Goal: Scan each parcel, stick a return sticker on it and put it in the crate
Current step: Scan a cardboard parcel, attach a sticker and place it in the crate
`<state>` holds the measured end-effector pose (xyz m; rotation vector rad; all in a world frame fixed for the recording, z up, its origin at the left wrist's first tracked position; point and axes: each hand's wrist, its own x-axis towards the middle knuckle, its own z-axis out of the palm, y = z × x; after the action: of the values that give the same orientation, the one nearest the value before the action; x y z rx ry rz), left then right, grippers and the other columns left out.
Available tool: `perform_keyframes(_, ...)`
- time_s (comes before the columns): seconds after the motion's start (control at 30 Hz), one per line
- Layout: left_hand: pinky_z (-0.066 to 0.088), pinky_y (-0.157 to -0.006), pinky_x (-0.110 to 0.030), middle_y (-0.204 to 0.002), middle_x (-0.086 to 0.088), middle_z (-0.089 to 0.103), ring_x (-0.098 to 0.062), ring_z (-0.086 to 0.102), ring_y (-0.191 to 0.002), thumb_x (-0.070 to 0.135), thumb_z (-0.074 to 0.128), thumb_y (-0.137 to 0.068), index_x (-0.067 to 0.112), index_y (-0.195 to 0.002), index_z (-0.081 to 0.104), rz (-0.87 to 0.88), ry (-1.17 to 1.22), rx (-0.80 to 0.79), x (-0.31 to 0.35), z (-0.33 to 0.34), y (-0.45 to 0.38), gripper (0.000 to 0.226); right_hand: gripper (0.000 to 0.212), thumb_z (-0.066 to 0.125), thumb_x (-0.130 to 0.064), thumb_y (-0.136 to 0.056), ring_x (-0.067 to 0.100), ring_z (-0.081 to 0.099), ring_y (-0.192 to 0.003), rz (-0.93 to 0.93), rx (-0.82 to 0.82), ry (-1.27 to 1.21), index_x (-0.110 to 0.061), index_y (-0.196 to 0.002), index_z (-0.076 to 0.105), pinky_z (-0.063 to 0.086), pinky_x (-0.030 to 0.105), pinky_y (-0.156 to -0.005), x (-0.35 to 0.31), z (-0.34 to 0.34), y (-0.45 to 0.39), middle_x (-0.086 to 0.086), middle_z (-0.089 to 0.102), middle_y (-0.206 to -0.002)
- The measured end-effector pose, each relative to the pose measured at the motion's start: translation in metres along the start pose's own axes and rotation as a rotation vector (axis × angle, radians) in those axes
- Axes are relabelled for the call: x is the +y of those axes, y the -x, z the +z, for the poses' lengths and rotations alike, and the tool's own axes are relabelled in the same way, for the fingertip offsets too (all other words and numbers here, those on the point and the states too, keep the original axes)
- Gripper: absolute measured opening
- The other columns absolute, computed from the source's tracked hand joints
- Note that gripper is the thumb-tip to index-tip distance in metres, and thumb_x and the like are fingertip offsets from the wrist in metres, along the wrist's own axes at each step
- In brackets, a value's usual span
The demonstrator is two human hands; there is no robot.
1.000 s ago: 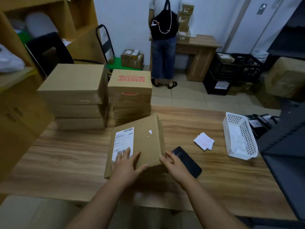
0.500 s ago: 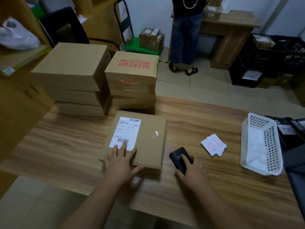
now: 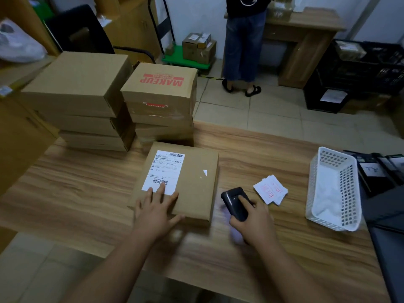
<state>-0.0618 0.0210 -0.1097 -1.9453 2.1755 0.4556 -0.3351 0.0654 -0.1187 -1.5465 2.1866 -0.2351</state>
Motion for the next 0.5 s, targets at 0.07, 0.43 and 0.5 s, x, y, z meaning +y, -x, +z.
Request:
perform_keyframes(0.07,0.012,-0.115,-0.049,-0.163,0.010,-0.008,-0.024,-0.002,-0.150,0.073,0.034,-0.088,0.054,-0.147,0.015,0.036,-0.002,0.002,0.012,0.000,0.000,0.065,0.072,0.063,-0.055,-0.070,0.022,0.044,-0.121,-0.011,0.021,-0.029,-0.041,-0.139,0.046,0.043,0.035,-0.094,-0.005,-0.022,0.000,-0.001,0.051,-0.128)
perform_keyframes(0.43,0.025,-0.111,-0.043,-0.161,0.002,0.018,-0.024,0.020,-0.145,0.059,0.043,-0.093,0.037,-0.147,0.032,0.101,0.032,0.111,-0.008,0.001,-0.001,0.060,0.061,0.058,-0.059,-0.069,0.021,0.048,-0.114,-0.091,-0.142,0.128,-0.046,-0.129,0.053,0.046,0.033,-0.087,-0.094,-0.085,0.039,-0.001,0.052,-0.110)
perform_keyframes(0.5,0.028,-0.109,-0.048,-0.158,-0.003,0.027,-0.030,0.027,-0.143,0.056,0.051,-0.091,0.036,-0.143,0.042,0.112,0.049,0.132,-0.023,0.001,0.000,0.057,0.054,0.059,-0.059,-0.068,0.023,0.049,-0.110,-0.100,-0.161,0.186,-0.043,-0.119,0.059,0.046,0.034,-0.084,-0.111,-0.084,0.045,0.000,0.052,-0.105)
